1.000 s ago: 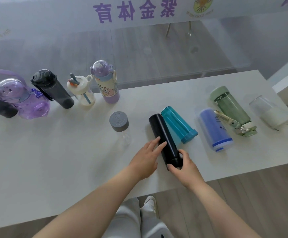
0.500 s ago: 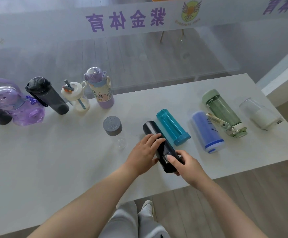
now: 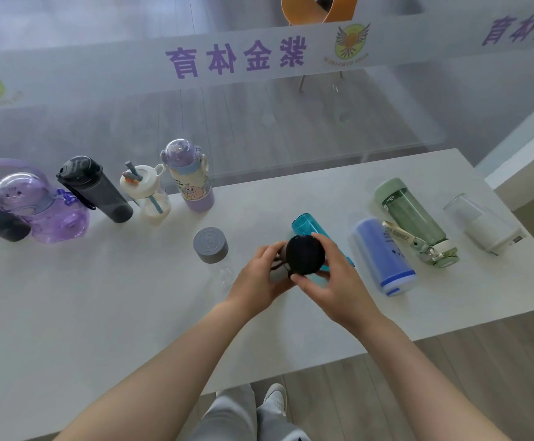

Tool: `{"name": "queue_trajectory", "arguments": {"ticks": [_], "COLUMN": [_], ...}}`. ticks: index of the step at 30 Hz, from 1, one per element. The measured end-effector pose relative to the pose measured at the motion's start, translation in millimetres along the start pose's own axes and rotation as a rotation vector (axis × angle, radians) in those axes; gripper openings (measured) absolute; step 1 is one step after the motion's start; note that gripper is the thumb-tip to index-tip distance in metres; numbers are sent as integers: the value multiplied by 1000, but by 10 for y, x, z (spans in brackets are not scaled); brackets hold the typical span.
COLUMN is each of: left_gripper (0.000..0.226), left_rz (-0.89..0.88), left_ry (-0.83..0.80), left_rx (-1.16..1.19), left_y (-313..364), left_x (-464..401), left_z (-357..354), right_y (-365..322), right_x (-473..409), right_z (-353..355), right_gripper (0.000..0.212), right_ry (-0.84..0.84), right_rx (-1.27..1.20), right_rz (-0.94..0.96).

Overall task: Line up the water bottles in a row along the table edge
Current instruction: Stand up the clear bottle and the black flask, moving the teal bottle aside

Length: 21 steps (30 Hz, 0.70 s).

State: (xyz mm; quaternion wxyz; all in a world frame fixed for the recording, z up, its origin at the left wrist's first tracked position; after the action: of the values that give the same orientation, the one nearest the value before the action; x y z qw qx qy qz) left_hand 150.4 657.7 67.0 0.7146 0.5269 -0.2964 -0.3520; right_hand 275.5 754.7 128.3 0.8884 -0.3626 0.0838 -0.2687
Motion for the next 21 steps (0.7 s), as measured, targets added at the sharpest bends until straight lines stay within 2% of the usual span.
{"name": "queue_trajectory", "arguments": {"ticks": [5, 12, 18, 21], "left_gripper": [48, 44, 54, 71], "left_rz": [88, 68, 71, 195], "left_ry": [56, 17, 40, 15], "left_rx": [154, 259, 159, -100], "left_y": [-74, -103, -152, -382], "left_x": [-42, -56, -6, 91], "left_z": [53, 68, 22, 46], "right_y": [-126, -94, 63, 255], "right_x": [-279, -356, -270, -217], "right_z": [-2, -72, -119, -189], "right_gripper": [57, 56, 69, 70], "right_ry": [16, 1, -54, -67], "right_rx": [21, -24, 68, 127], "right_rz": [-3, 7, -13, -89]}}
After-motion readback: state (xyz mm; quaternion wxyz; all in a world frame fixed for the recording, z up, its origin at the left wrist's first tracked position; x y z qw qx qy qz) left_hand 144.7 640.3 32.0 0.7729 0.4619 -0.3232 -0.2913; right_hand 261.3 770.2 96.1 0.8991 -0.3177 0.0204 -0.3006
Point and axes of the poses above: each hand's wrist, its own x-axis away from the middle knuckle, its own z-axis out of the back of the hand, y = z × x, the point moved 5 cm from there along -x, towards the middle knuckle, and after that the axes turned 15 degrees about x, right-handed, at the moved point
